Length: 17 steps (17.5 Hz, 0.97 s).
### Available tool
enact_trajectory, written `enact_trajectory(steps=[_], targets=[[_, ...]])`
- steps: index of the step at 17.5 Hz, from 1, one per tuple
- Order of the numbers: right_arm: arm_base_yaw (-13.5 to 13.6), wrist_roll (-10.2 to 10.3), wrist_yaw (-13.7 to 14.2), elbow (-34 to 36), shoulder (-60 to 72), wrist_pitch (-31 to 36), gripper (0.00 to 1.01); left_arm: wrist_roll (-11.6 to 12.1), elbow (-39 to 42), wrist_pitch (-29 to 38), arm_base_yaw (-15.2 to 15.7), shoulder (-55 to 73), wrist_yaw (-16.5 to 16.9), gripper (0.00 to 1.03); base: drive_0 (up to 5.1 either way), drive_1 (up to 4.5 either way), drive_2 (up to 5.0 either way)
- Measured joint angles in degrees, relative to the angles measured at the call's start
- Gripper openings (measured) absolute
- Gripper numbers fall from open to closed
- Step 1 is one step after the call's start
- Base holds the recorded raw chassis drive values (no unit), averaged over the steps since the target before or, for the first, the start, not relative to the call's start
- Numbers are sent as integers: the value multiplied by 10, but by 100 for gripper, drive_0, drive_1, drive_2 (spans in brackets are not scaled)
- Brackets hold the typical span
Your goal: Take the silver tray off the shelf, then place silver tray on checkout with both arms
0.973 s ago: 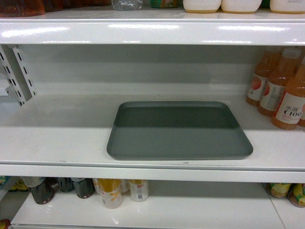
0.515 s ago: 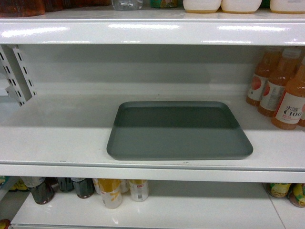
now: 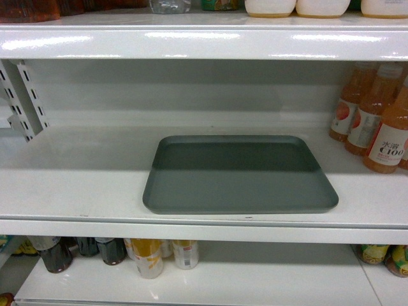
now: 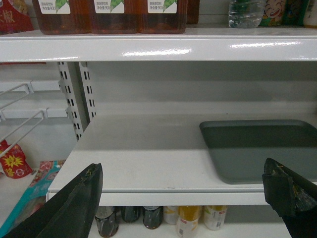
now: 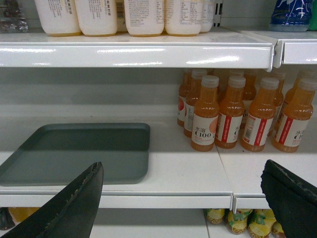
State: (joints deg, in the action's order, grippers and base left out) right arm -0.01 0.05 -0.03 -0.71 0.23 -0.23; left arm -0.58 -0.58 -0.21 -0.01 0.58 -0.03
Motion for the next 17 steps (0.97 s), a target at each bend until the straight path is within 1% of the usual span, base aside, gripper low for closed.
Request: enact_trajectory(steps=[17], targets=[[0, 0, 0, 0, 0, 0, 98, 0, 0, 0, 0, 0, 0, 98, 0, 0, 0]])
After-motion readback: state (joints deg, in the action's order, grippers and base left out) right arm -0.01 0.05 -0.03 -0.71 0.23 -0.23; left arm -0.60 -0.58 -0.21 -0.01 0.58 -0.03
